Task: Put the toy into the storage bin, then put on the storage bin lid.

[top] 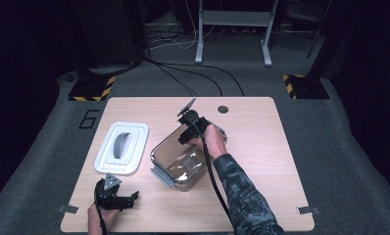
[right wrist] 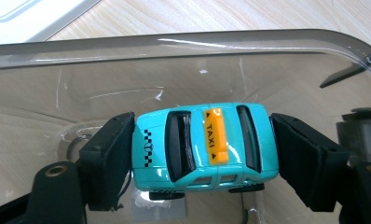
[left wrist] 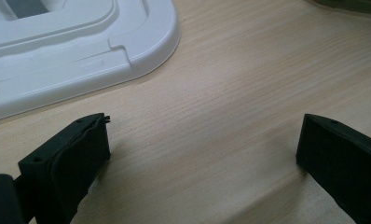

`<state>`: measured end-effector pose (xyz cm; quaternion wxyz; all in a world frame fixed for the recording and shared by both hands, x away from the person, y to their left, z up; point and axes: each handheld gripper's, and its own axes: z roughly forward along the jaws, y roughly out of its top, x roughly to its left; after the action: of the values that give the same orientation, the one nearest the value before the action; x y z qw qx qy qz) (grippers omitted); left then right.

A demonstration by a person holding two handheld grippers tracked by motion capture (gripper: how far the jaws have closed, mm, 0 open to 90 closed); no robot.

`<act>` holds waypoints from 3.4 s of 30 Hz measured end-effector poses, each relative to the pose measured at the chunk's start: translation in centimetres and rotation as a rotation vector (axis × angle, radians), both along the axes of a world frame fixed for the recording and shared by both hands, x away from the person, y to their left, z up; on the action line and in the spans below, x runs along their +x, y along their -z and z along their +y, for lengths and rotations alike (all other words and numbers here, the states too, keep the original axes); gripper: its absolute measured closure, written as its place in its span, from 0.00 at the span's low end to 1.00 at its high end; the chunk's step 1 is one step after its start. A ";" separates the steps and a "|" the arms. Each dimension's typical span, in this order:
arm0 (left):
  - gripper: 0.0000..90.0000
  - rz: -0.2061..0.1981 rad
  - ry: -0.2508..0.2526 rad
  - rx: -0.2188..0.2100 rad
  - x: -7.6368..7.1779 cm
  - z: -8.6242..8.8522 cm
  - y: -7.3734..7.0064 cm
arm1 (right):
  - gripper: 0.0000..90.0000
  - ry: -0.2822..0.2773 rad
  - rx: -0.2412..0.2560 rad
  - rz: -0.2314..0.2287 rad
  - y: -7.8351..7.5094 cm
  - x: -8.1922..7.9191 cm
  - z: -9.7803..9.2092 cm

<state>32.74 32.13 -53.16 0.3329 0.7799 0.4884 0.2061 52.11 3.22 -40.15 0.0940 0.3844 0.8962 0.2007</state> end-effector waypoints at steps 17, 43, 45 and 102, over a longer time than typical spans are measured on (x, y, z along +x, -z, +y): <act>0.03 0.003 -0.004 -0.010 0.0 -0.1 0.0 | 0.26 -0.026 -0.071 0.031 1.0 0.2 1.2; 0.03 -0.003 -0.007 -0.007 0.0 -0.1 0.0 | 0.02 -0.079 0.078 -0.158 -4.1 -5.0 -3.7; 0.03 -0.003 -0.007 -0.007 0.0 -0.1 0.0 | 0.00 -0.083 0.092 -0.187 -4.6 -5.5 -4.8; 0.03 -0.006 -0.007 -0.001 0.0 -0.1 0.0 | 0.00 0.432 0.184 -0.259 12.4 -13.6 -24.8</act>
<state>32.74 32.07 -53.13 0.3341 0.7773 0.4903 0.2092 38.51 -21.62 -52.52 0.2130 0.5449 0.7517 0.3042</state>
